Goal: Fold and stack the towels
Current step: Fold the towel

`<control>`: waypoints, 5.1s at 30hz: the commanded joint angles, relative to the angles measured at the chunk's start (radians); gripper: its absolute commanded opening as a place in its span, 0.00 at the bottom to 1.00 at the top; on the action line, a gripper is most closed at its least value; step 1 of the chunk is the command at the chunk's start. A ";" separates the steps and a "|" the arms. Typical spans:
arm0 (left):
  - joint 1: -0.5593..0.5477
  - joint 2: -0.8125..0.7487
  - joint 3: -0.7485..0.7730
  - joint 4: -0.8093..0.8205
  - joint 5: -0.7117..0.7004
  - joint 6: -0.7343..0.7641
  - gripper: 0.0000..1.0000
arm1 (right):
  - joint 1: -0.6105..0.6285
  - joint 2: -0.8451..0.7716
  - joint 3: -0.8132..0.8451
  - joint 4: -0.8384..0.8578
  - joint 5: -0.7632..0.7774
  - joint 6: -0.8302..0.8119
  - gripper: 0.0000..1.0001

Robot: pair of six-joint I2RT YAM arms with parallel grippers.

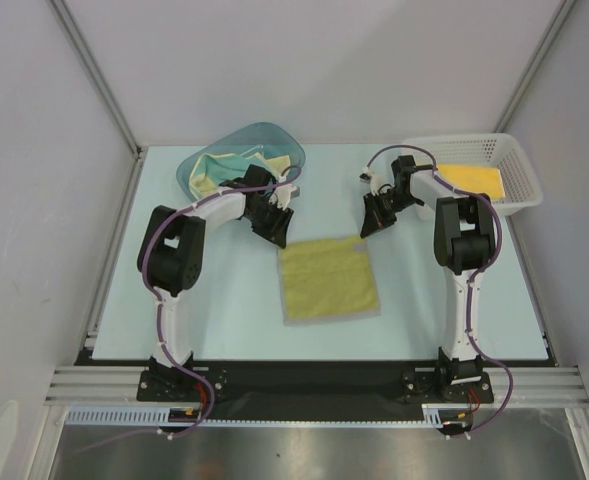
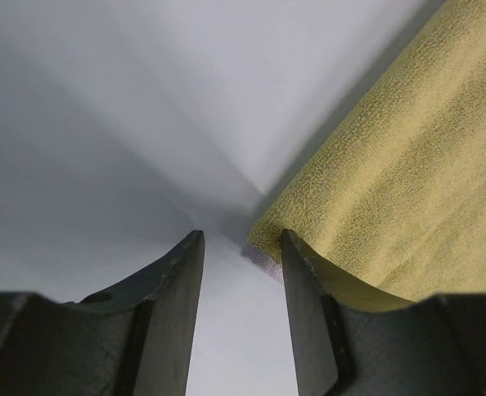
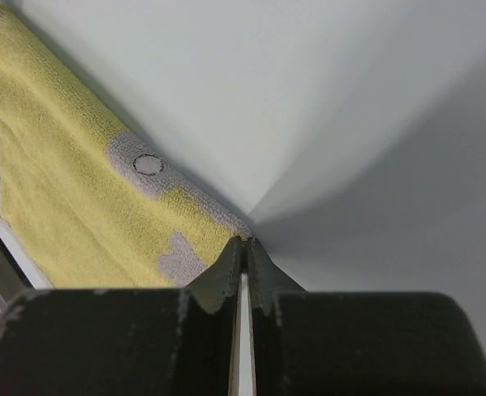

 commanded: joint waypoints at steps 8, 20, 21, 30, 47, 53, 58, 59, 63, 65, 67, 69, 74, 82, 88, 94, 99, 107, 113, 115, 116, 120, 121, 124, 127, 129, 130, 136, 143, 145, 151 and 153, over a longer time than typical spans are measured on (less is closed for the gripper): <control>0.000 -0.001 0.006 -0.012 -0.008 -0.009 0.44 | -0.006 -0.048 -0.005 0.028 0.004 0.007 0.03; 0.000 0.033 0.040 -0.026 0.061 -0.023 0.19 | -0.005 -0.059 -0.025 0.049 0.008 0.020 0.00; -0.003 0.036 0.041 -0.029 0.064 -0.024 0.15 | -0.006 -0.059 -0.026 0.049 0.008 0.022 0.00; -0.005 0.022 0.084 -0.012 -0.081 -0.056 0.00 | -0.008 -0.132 -0.075 0.158 0.071 0.100 0.00; 0.020 -0.019 0.118 0.092 -0.178 -0.099 0.00 | -0.037 -0.263 -0.239 0.429 0.195 0.129 0.00; 0.020 -0.047 0.109 0.114 -0.194 -0.093 0.00 | -0.043 -0.277 -0.259 0.465 0.195 0.142 0.00; 0.020 -0.086 0.099 0.106 -0.183 -0.102 0.00 | -0.040 -0.328 -0.290 0.498 0.194 0.151 0.00; 0.018 -0.097 0.092 0.115 -0.184 -0.105 0.00 | -0.037 -0.344 -0.298 0.505 0.200 0.152 0.00; 0.018 -0.159 0.055 0.126 -0.184 -0.110 0.00 | -0.022 -0.408 -0.362 0.569 0.283 0.181 0.00; 0.015 -0.188 0.029 0.137 -0.178 -0.113 0.00 | -0.014 -0.447 -0.410 0.593 0.319 0.209 0.00; 0.004 -0.218 -0.009 0.153 -0.180 -0.118 0.01 | 0.001 -0.479 -0.463 0.627 0.370 0.235 0.00; -0.005 -0.232 -0.034 0.155 -0.197 -0.116 0.00 | 0.010 -0.531 -0.499 0.659 0.396 0.249 0.00; -0.029 -0.274 -0.106 0.164 -0.223 -0.119 0.00 | 0.056 -0.623 -0.615 0.676 0.442 0.269 0.00; -0.068 -0.357 -0.224 0.189 -0.247 -0.151 0.00 | 0.079 -0.723 -0.686 0.635 0.556 0.319 0.00; -0.098 -0.401 -0.272 0.166 -0.299 -0.161 0.00 | 0.126 -0.777 -0.741 0.604 0.599 0.381 0.00; -0.117 -0.482 -0.339 0.166 -0.300 -0.177 0.00 | 0.152 -0.792 -0.773 0.517 0.648 0.427 0.00; -0.137 -0.493 -0.373 0.144 -0.283 -0.194 0.01 | 0.187 -0.838 -0.809 0.485 0.672 0.473 0.00; -0.194 -0.544 -0.445 0.129 -0.318 -0.256 0.00 | 0.201 -0.922 -0.858 0.442 0.680 0.556 0.00; -0.210 -0.593 -0.480 0.117 -0.335 -0.283 0.00 | 0.208 -0.954 -0.893 0.414 0.668 0.615 0.00; -0.210 -0.605 -0.493 0.112 -0.336 -0.285 0.00 | 0.211 -0.968 -0.919 0.422 0.639 0.646 0.00; -0.212 -0.610 -0.497 0.111 -0.338 -0.286 0.00 | 0.216 -0.973 -0.931 0.425 0.639 0.649 0.00; -0.227 -0.619 -0.528 0.117 -0.338 -0.297 0.00 | 0.222 -0.985 -0.976 0.446 0.633 0.668 0.00; -0.230 -0.608 -0.533 0.115 -0.338 -0.302 0.00 | 0.222 -0.981 -0.979 0.446 0.636 0.671 0.00; -0.250 -0.590 -0.537 0.104 -0.339 -0.309 0.00 | 0.224 -0.958 -0.990 0.454 0.630 0.674 0.01; -0.260 -0.574 -0.543 0.095 -0.320 -0.322 0.00 | 0.225 -0.945 -1.000 0.456 0.636 0.675 0.04; -0.266 -0.570 -0.549 0.092 -0.298 -0.323 0.01 | 0.225 -0.948 -1.009 0.452 0.645 0.675 0.06; -0.269 -0.570 -0.553 0.091 -0.296 -0.329 0.02 | 0.225 -0.950 -1.011 0.443 0.655 0.677 0.08; -0.276 -0.582 -0.530 0.019 -0.298 -0.342 0.27 | 0.227 -0.977 -0.941 0.333 0.672 0.718 0.33; -0.279 -0.631 -0.457 0.073 -0.260 -0.449 0.38 | 0.233 -1.016 -0.908 0.374 0.544 0.818 0.26; -0.281 -0.640 -0.491 0.138 -0.223 -0.504 0.38 | 0.234 -1.005 -0.939 0.458 0.489 0.841 0.24; -0.281 -0.599 -0.631 0.295 -0.220 -0.608 0.36 | 0.234 -0.932 -1.019 0.547 0.508 0.833 0.23; -0.281 -0.562 -0.664 0.304 -0.260 -0.641 0.35 | 0.233 -0.909 -1.042 0.560 0.539 0.826 0.23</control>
